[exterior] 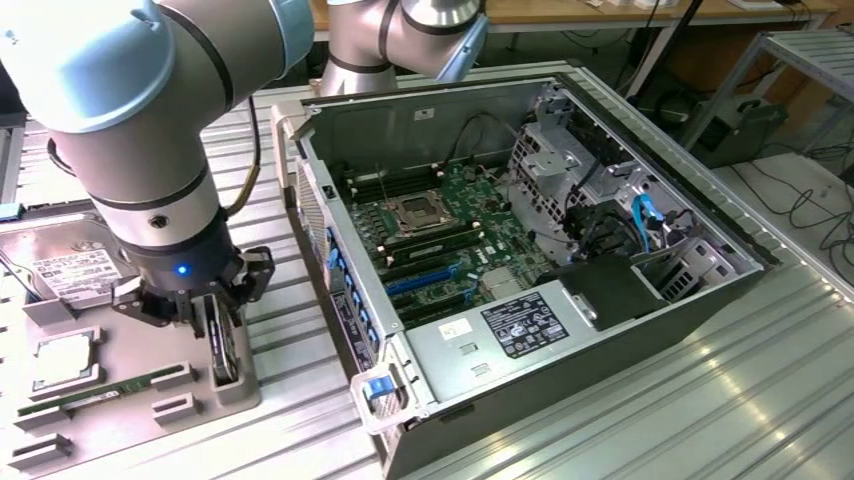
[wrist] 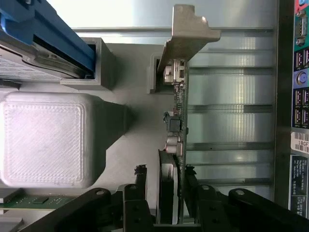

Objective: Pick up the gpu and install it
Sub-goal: 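Pick up the gpu and move the gpu toward the slot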

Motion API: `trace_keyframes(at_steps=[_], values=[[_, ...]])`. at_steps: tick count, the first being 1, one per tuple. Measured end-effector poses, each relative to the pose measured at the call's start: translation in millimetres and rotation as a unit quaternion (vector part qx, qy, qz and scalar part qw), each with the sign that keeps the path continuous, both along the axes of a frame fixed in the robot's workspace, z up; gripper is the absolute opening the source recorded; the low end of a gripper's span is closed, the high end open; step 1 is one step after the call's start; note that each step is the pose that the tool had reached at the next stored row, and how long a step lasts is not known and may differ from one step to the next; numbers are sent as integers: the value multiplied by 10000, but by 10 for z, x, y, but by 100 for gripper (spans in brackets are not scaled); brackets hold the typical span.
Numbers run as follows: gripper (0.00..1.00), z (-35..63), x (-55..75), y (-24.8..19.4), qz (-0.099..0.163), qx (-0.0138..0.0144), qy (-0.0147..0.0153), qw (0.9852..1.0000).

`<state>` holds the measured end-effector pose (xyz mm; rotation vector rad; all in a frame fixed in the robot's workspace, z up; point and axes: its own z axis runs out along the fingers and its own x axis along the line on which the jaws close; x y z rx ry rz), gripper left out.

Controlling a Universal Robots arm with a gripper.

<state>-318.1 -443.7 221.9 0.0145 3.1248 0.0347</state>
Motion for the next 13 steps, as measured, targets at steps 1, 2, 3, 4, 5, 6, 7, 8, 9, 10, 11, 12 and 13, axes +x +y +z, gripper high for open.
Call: trace_keyframes(at_steps=[1, 2, 3, 4, 5, 6, 7, 8, 9, 10, 11, 12, 13], values=[[42, 0, 0, 0, 0, 0, 0, 10000], [41, 0, 0, 0, 0, 0, 0, 10000], [41, -1, 0, 0, 0, 0, -1, 10000], [34, -1, 0, 0, -1, 1, -1, 10000], [28, -1, 0, 0, -1, 0, -1, 10000], [28, -1, 1, 0, 0, 1, -1, 10000], [28, -1, 1, 0, 0, 1, -1, 10000], [28, -1, 1, 0, -1, 1, -1, 10000], [28, -1, 2, 0, 0, 0, 0, 10000], [28, -1, 2, 0, -1, 0, 0, 10000], [28, -1, 2, 0, 0, 0, 0, 10000], [28, 0, 2, 0, 0, 0, 0, 10000], [28, -1, 2, 0, 0, 0, 0, 10000]])
